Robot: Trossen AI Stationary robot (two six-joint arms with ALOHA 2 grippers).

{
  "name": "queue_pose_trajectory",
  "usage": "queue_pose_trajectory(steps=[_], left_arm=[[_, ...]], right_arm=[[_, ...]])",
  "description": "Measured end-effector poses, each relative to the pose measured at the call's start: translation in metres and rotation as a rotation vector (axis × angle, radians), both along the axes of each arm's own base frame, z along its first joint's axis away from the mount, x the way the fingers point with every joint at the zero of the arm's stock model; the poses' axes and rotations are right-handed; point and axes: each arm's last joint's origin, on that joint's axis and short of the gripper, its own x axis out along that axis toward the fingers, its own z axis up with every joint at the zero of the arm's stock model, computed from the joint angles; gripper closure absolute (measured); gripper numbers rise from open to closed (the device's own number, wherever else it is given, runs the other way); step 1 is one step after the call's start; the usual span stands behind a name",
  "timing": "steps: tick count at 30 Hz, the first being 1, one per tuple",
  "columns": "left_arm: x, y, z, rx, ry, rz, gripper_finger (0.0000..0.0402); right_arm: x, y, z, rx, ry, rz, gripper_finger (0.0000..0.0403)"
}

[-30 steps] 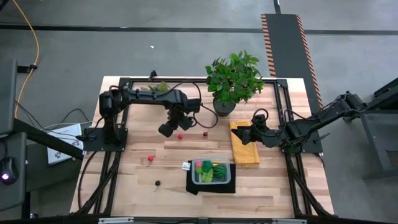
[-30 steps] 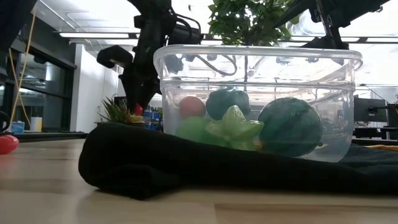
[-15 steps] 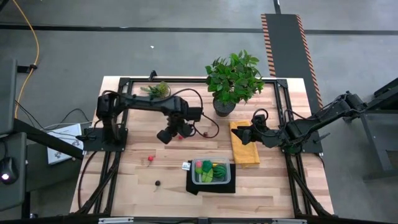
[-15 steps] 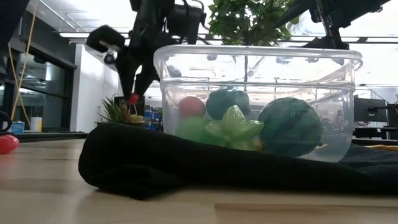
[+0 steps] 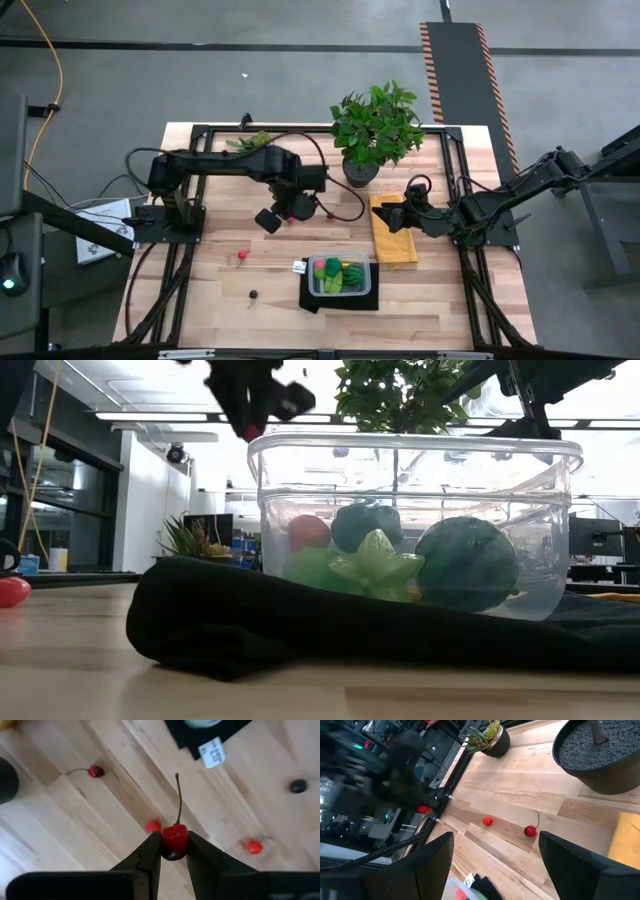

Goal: Pick and placing Produce into tupperware
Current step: Put the top red cherry into the transparent bin

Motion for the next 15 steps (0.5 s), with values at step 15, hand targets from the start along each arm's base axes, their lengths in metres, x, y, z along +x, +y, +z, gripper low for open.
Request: queue_pose_trajectory(steps=[15], left_arm=[[-0.023, -0.005, 0.064, 0.012, -0.138, 0.059, 0.033]], right_arm=[[0.0, 0.0, 0.001, 0.009, -0.009, 0.002, 0.0121]])
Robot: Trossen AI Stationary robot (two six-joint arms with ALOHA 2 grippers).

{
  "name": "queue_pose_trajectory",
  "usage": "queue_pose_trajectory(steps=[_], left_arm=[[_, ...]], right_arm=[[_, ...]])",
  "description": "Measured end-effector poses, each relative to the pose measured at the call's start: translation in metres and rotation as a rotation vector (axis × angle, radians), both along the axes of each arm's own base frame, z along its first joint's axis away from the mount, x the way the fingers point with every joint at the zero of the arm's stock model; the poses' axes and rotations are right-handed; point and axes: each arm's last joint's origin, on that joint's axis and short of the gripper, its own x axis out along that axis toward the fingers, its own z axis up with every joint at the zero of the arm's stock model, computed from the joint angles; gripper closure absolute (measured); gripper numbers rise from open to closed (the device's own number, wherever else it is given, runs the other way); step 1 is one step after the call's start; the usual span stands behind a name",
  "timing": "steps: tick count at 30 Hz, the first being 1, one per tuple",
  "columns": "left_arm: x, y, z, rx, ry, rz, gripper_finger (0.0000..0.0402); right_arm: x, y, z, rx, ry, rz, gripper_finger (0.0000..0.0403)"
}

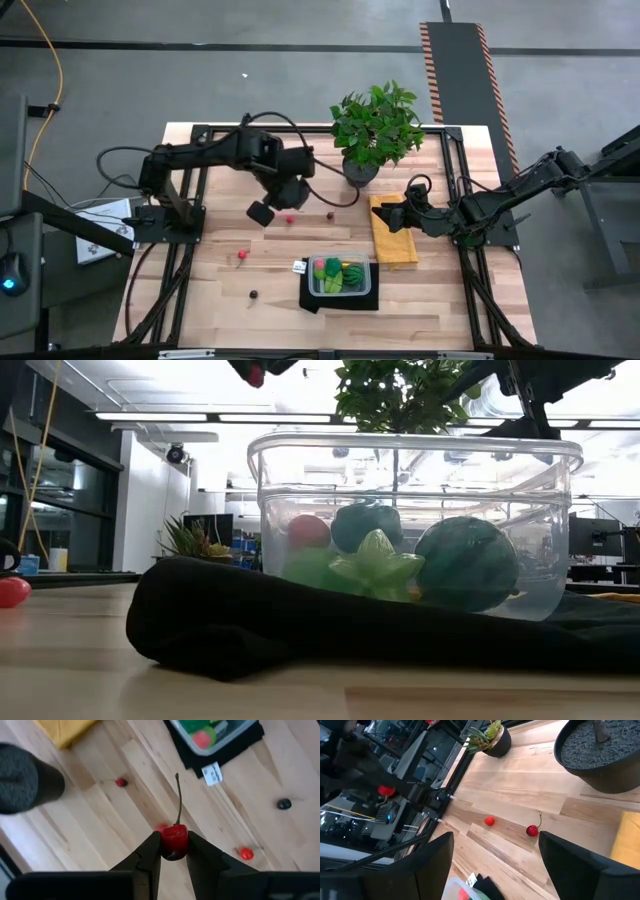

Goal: Pick and placing Produce into tupperware
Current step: Put the top red cherry into the transparent bin

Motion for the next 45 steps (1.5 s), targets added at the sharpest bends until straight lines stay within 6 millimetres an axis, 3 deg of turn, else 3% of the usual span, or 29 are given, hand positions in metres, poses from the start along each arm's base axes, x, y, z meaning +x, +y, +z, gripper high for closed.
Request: queue_pose_trajectory(steps=[13, 20, 25, 30, 37, 41, 45], left_arm=[[-0.034, -0.004, 0.022, 0.009, -0.015, 0.054, 0.033], [-0.052, -0.006, 0.016, -0.002, 0.014, 0.081, 0.033], [-0.063, -0.009, -0.01, -0.05, 0.083, 0.124, 0.033], [-0.073, -0.013, -0.048, -0.157, 0.072, 0.148, 0.033], [-0.069, -0.016, -0.096, -0.296, -0.051, 0.211, 0.033], [-0.057, -0.016, -0.105, -0.366, -0.165, 0.231, 0.033], [-0.046, -0.019, -0.1, -0.395, -0.289, 0.204, 0.033]], right_arm=[[0.001, 0.0, 0.001, 0.009, -0.014, 0.0, 0.0121], [0.001, 0.0, 0.002, 0.013, -0.026, -0.001, 0.0121], [0.001, 0.0, 0.002, 0.015, -0.029, -0.001, 0.0121], [0.002, 0.001, 0.003, 0.018, -0.037, -0.001, 0.0121], [0.001, 0.001, 0.003, 0.017, -0.035, -0.001, 0.0121], [0.001, 0.001, 0.003, 0.016, -0.034, -0.001, 0.0121], [0.001, 0.001, 0.003, 0.014, -0.031, 0.0, 0.0121]])
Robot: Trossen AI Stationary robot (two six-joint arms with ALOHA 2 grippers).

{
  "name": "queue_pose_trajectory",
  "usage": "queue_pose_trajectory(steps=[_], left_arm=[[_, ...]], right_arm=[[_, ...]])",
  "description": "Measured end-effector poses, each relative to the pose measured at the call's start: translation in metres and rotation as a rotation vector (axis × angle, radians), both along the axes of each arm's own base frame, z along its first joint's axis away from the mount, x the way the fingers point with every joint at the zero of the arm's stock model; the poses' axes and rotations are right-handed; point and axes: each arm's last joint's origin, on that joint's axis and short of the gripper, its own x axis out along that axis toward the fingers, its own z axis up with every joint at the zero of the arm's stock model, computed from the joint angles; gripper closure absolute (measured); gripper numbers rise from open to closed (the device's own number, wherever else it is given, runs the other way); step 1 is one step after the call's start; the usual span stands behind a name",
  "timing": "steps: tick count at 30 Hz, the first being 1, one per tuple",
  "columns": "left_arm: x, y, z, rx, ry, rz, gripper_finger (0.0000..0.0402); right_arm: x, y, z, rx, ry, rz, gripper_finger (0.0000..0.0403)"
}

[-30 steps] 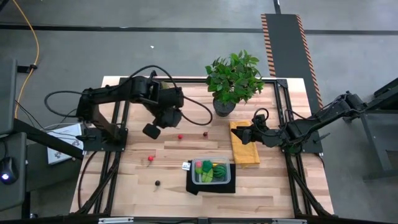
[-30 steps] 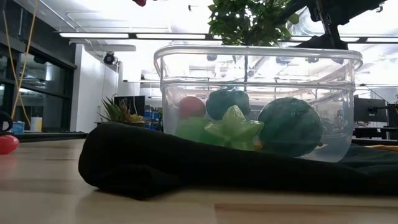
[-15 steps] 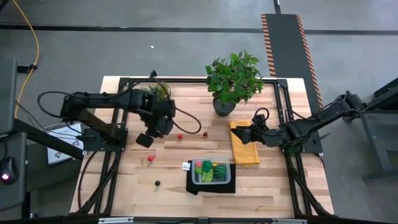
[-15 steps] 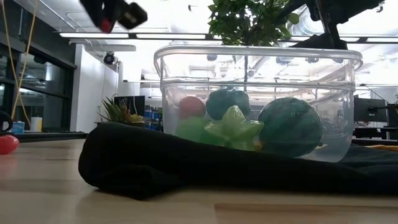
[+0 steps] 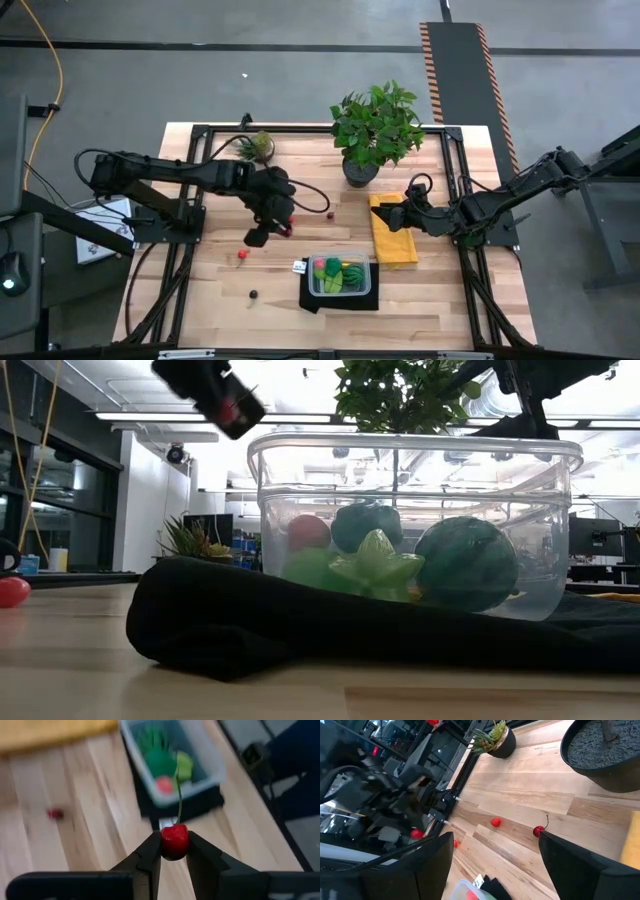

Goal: Pick and placing Produce into tupperware
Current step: Put the top red cherry into the transparent bin

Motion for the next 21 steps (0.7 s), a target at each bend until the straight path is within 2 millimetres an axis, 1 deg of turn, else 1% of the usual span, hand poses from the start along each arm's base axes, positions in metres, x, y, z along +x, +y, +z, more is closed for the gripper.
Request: queue_pose_trajectory(steps=[2, 7, 12, 16, 21], left_arm=[[0.005, -0.004, 0.004, 0.004, -0.063, -0.018, 0.033], [0.019, -0.023, 0.011, 0.037, -0.216, -0.072, 0.033], [0.031, -0.039, 0.012, 0.132, -0.303, -0.046, 0.033], [0.04, -0.048, 0.001, 0.176, -0.286, -0.043, 0.033], [0.047, -0.055, -0.013, 0.201, -0.239, -0.047, 0.033]], right_arm=[[0.0, 0.0, 0.0, -0.001, 0.001, 0.0, 0.0121], [0.0, 0.0, 0.0, -0.003, 0.004, 0.0, 0.0121], [-0.001, 0.0, -0.001, -0.007, 0.015, 0.0, 0.0121], [-0.001, 0.0, -0.002, -0.009, 0.019, 0.0, 0.0121], [-0.001, 0.0, -0.002, -0.009, 0.02, 0.0, 0.0121]])
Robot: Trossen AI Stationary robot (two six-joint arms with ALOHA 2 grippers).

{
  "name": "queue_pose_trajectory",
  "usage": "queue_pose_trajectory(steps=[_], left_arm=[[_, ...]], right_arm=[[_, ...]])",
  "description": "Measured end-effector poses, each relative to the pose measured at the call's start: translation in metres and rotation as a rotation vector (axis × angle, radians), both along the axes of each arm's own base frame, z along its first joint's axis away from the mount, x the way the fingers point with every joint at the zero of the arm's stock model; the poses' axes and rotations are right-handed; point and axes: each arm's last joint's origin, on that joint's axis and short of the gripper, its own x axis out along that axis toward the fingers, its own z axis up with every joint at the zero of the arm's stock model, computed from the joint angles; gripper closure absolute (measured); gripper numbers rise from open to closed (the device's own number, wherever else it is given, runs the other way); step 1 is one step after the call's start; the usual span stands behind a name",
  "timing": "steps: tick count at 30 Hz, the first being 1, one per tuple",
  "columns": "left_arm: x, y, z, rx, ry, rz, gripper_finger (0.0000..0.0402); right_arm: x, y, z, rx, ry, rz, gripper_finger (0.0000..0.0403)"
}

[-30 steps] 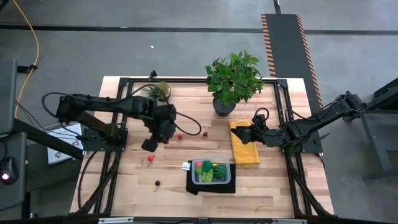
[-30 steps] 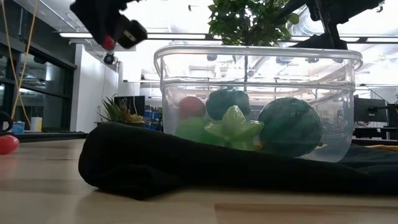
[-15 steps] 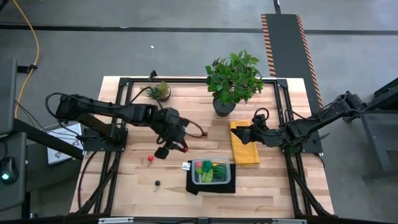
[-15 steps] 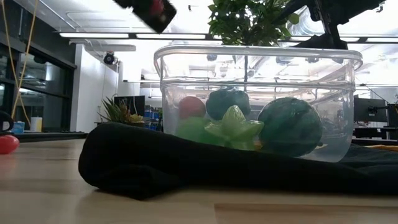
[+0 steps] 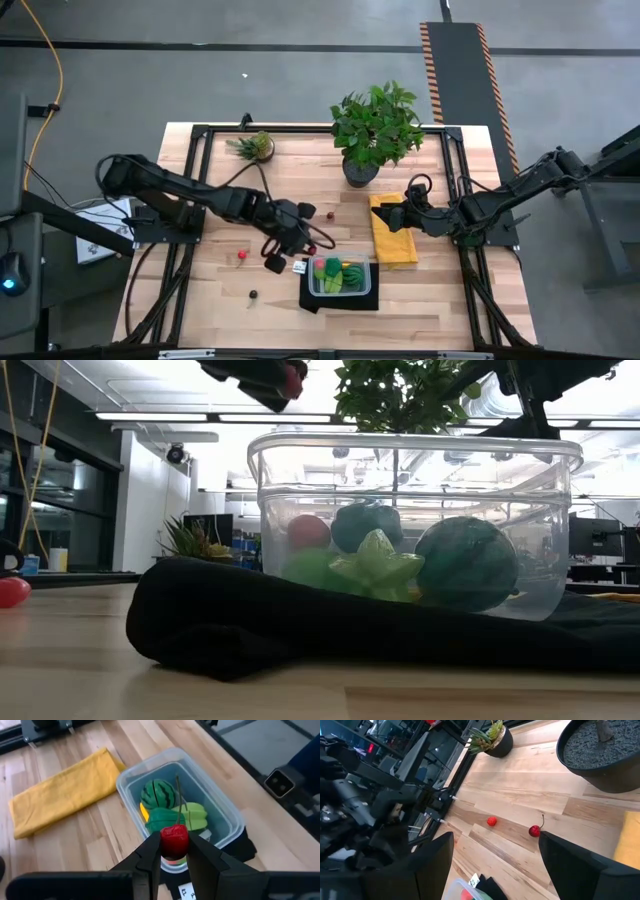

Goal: Pick and placing Produce into tupperware
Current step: Put the top red cherry into the transparent bin

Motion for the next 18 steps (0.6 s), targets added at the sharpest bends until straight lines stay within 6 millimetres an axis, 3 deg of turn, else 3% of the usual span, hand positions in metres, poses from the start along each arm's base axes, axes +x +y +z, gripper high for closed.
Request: queue_pose_trajectory(steps=[18], left_arm=[[0.023, -0.015, -0.016, 0.088, 0.009, -0.039, 0.033]], right_arm=[[-0.001, 0.0, -0.001, -0.009, 0.017, 0.001, 0.0121]])
